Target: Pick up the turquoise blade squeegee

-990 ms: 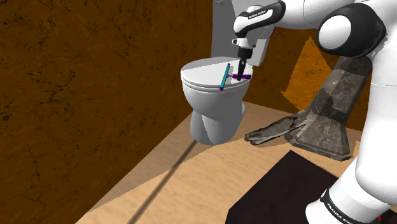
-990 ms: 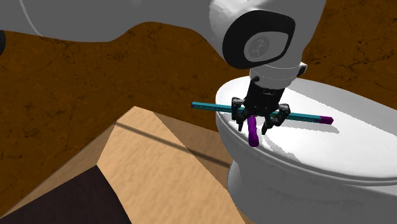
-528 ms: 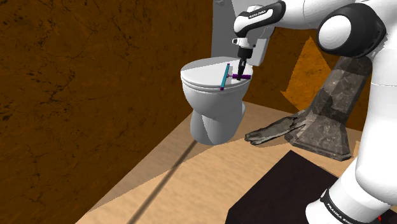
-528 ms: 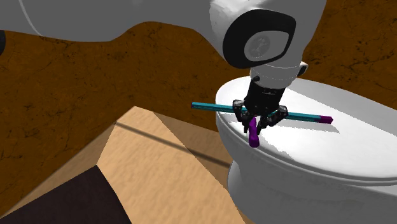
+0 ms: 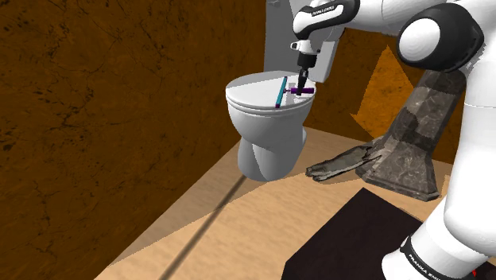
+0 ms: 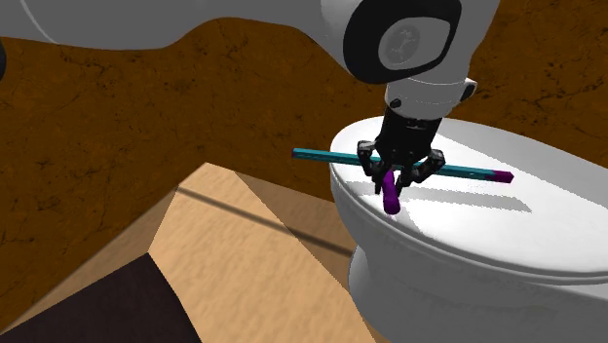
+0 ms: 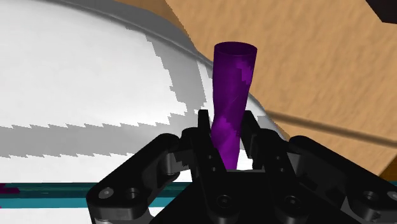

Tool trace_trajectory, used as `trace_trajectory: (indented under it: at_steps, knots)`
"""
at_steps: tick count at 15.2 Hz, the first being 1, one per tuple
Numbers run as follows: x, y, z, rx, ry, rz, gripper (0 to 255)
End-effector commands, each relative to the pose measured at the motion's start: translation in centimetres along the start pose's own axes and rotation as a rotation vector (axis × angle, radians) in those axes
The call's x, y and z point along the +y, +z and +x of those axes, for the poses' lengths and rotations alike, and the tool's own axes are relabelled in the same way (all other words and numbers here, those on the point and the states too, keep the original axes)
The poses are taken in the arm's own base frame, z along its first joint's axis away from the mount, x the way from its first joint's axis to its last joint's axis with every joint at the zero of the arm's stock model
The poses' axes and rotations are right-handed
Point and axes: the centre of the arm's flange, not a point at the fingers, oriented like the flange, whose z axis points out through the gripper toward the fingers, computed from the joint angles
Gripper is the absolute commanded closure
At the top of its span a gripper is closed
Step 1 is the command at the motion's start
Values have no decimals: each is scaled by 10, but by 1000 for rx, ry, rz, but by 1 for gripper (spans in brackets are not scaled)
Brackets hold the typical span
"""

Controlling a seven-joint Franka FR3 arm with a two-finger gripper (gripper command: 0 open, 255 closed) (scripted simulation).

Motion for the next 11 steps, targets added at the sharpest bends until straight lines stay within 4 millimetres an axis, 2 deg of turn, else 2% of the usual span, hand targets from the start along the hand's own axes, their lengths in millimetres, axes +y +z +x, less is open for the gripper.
trace_trajectory:
  at_steps: [1,9,11]
  knots:
    - [0,-11,0,0,0,0,255]
    - [-1,-54,2,0,0,0,255]
    - [-1,-54,2,0,0,0,255]
